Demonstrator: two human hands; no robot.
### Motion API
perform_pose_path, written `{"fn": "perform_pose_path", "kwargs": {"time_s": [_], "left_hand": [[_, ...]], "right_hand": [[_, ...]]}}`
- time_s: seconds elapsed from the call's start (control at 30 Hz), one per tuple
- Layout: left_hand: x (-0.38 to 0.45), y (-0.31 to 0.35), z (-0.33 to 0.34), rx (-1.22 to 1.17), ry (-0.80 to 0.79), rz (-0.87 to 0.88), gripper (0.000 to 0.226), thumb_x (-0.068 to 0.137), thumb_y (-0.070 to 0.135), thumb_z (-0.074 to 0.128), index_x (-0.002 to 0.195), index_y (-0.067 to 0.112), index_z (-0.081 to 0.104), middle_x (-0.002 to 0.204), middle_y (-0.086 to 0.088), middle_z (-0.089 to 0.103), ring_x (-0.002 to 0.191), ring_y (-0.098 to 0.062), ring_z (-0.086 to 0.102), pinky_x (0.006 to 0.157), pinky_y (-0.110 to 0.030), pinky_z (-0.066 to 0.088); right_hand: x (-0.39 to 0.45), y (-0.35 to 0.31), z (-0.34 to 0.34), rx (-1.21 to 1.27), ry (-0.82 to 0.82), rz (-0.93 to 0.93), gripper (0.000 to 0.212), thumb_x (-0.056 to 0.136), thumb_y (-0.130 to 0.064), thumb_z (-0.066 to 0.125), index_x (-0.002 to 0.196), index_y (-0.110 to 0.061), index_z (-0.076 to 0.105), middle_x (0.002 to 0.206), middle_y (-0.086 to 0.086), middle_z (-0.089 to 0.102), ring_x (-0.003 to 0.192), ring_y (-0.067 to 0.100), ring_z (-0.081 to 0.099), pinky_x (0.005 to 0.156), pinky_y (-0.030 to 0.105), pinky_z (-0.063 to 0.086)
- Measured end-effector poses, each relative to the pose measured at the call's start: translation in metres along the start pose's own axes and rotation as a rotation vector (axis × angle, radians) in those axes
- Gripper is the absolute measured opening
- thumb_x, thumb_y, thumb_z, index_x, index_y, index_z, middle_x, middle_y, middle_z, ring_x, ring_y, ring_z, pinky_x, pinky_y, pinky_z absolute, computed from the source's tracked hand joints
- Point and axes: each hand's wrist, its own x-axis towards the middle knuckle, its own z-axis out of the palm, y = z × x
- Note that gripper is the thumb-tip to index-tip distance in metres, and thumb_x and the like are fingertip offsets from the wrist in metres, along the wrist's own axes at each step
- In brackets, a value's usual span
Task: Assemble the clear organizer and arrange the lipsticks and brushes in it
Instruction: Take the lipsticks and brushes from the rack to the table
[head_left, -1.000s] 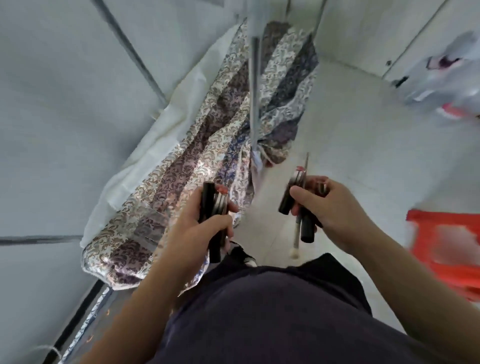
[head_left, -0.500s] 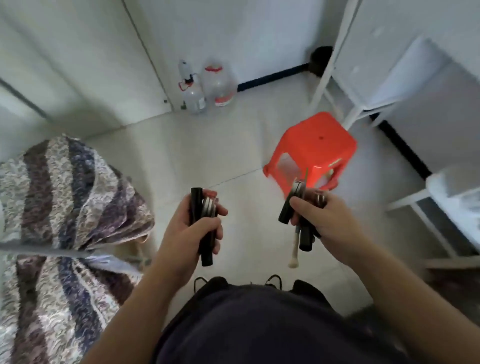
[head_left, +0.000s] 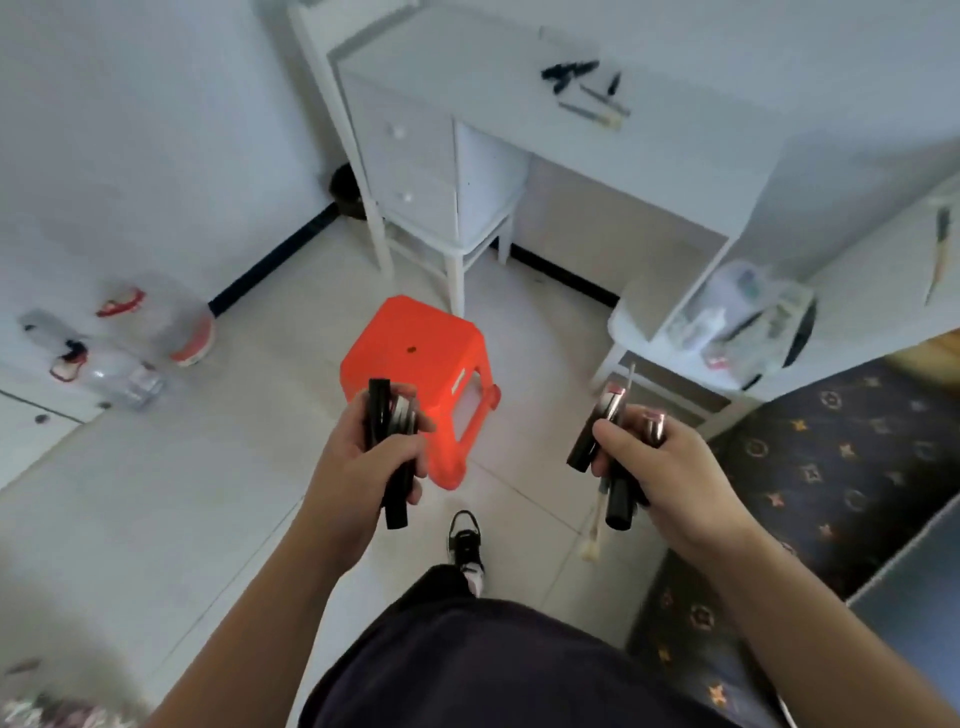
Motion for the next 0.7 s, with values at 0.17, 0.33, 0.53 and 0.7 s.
{"fn": "perform_pose_path", "kwargs": {"time_s": [0.17,0.33,0.53,0.7], "left_hand": [[0.094,0.019,0.016,0.068,-0.069,-0.02,0.045,0.067,0.017,0.068,0.111,0.025,0.064,0.1,-0.016,0.065,0.057,-0.026,0.053,0.051,-0.034,0.046],[0.181,0.046,0.039,0.177,-0.164,-0.055,0.038,0.068,0.019,0.068,0.105,0.024,0.065,0.09,-0.026,0.061,0.056,-0.027,0.054,0.048,-0.032,0.048],[0.274,0.069,0.092,0.223,-0.25,-0.07,0.041,0.068,0.016,0.07,0.107,0.026,0.066,0.095,-0.01,0.071,0.059,-0.021,0.059,0.051,-0.03,0.05],[0.36,0.077,0.147,0.248,-0.255,-0.048,0.041,0.072,0.008,0.066,0.109,0.026,0.064,0.097,-0.006,0.07,0.063,-0.019,0.059,0.052,-0.035,0.05]], "right_hand": [[0.07,-0.034,-0.019,0.023,0.11,-0.02,0.011,0.092,-0.033,0.068,0.084,-0.028,0.074,0.071,0.007,0.07,0.056,0.018,0.057,0.045,0.019,0.043],[0.126,-0.057,-0.043,0.08,0.201,-0.041,0.019,0.094,-0.029,0.067,0.078,-0.021,0.072,0.069,0.007,0.068,0.054,0.016,0.054,0.044,0.021,0.043],[0.194,-0.072,-0.09,0.148,0.28,-0.008,0.016,0.096,-0.025,0.067,0.083,-0.017,0.073,0.069,0.01,0.067,0.053,0.016,0.054,0.043,0.023,0.042],[0.284,-0.088,-0.143,0.165,0.276,-0.026,0.02,0.095,-0.026,0.068,0.078,-0.018,0.073,0.07,0.011,0.068,0.053,0.015,0.055,0.044,0.023,0.043]]}}
